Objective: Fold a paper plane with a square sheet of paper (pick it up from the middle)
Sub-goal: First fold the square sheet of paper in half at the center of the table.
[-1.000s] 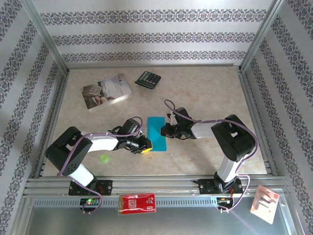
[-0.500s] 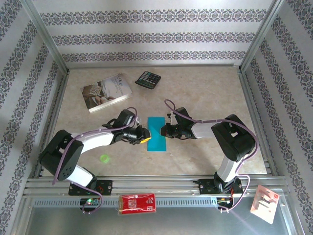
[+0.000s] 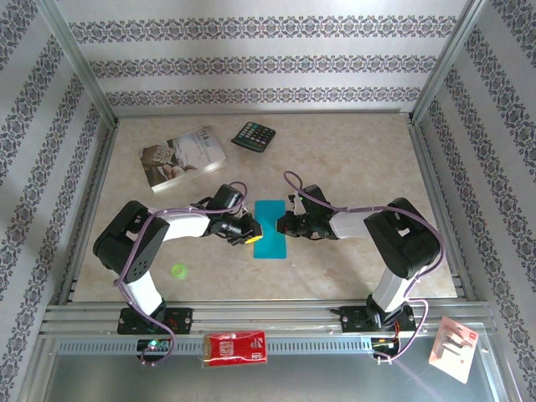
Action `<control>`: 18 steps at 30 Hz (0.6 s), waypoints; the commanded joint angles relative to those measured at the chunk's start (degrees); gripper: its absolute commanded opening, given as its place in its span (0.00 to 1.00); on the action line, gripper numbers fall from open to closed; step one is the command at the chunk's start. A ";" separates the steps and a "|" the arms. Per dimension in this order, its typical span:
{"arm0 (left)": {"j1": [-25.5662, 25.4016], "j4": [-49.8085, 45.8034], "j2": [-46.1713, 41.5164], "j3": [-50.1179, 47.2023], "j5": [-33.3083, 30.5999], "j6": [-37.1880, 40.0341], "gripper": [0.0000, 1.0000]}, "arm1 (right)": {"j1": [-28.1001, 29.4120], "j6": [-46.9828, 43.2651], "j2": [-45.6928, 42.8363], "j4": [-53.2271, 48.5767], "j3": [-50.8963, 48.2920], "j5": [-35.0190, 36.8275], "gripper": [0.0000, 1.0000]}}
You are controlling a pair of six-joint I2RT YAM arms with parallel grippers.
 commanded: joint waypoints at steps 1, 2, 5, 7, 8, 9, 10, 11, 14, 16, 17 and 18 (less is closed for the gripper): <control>0.50 -1.37 1.41 1.51 1.06 1.90 0.15 | -0.82 0.70 1.87 -9.94 -3.76 6.49 0.00; 0.48 -1.58 1.53 1.59 1.04 1.91 0.15 | -0.71 0.97 1.56 -9.92 -3.80 6.52 0.00; 0.65 -2.59 1.81 1.86 0.84 2.59 0.16 | -0.36 1.39 0.52 -10.01 -4.07 6.78 0.00; 1.00 -2.64 1.63 1.70 1.05 2.58 0.16 | -0.34 1.54 0.14 -10.18 -4.15 7.00 0.00; 1.09 -1.74 1.21 1.57 1.43 2.33 0.16 | -0.35 1.41 0.10 -10.23 -4.15 7.12 0.00; 1.13 -0.96 0.67 1.59 1.88 1.94 0.17 | -0.35 1.37 0.17 -10.32 -4.07 7.14 0.00; 1.08 -0.16 0.19 1.68 2.40 1.60 0.18 | -0.35 1.30 0.27 -10.40 -3.94 7.09 0.00; 1.08 0.64 -0.26 1.77 2.91 1.14 0.18 | -0.35 1.24 0.40 -10.45 -3.81 7.10 0.00; 1.09 0.91 -0.90 2.29 3.07 0.76 0.19 | -0.35 1.15 0.62 -10.54 -3.63 7.14 0.00; 1.19 1.14 -0.67 2.86 2.98 0.76 0.19 | -0.34 1.15 0.80 -10.66 -3.54 7.10 0.00; 1.25 1.29 -0.43 3.25 2.97 0.70 0.19 | -0.34 1.03 0.88 -10.62 -3.45 7.09 0.00; 1.42 1.42 -0.07 3.53 2.89 0.44 0.18 | -0.33 1.02 0.96 -10.69 -3.39 7.09 0.00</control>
